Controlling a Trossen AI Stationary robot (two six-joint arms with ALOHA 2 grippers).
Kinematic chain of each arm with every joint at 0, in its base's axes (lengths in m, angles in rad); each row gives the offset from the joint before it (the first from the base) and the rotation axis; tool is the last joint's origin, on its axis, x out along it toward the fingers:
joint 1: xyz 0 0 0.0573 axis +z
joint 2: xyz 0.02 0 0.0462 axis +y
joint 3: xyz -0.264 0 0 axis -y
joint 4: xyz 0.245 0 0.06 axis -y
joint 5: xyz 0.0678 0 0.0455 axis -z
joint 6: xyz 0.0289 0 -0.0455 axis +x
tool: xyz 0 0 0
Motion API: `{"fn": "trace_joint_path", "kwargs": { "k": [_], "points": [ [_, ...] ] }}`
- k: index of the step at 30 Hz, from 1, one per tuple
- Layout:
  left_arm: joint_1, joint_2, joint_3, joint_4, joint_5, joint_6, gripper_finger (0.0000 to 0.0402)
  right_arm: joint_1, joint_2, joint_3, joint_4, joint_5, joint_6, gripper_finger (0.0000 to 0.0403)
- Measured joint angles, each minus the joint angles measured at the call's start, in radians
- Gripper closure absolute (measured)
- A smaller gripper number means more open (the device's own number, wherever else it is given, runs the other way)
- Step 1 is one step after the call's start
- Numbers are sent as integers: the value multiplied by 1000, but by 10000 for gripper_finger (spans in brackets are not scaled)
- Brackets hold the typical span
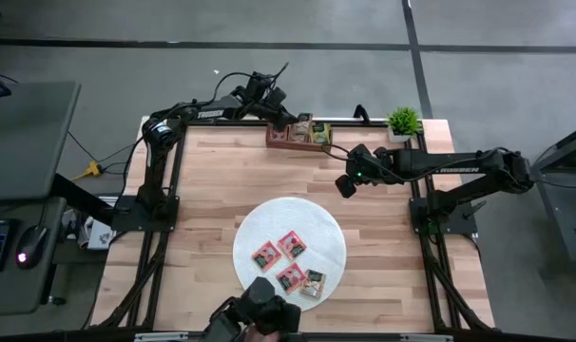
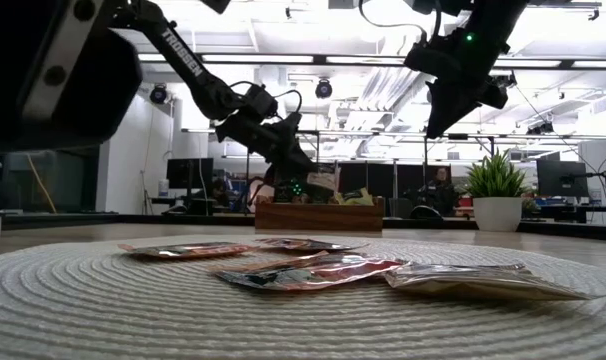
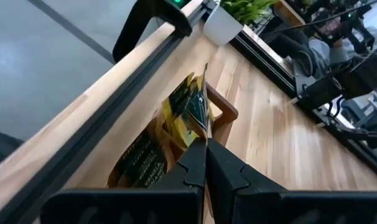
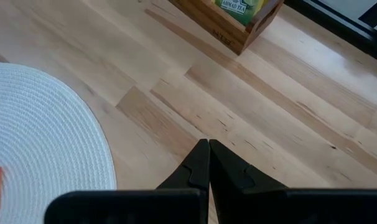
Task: Pick & Place Tea
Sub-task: Put the brown tea bag into the middle section of the wooden organizer
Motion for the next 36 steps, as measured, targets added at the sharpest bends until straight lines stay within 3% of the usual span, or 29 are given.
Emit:
{"fn": "trace_joint_path", "kwargs": {
  "k": [9, 18, 28, 36],
  "points": [
    [27, 0, 0, -17, 25, -78, 401, 0, 0, 0, 0, 4, -1, 402],
    [32, 0, 0, 17, 38, 195, 401, 0, 0, 0, 0, 4, -10, 402],
    [32, -1, 0, -40, 25, 290, 401, 0, 0, 0, 0, 14, -15, 402],
    [11, -1, -1, -45, 17, 456, 401, 0, 0, 0, 1, 42, -26, 402]
  ]
}}
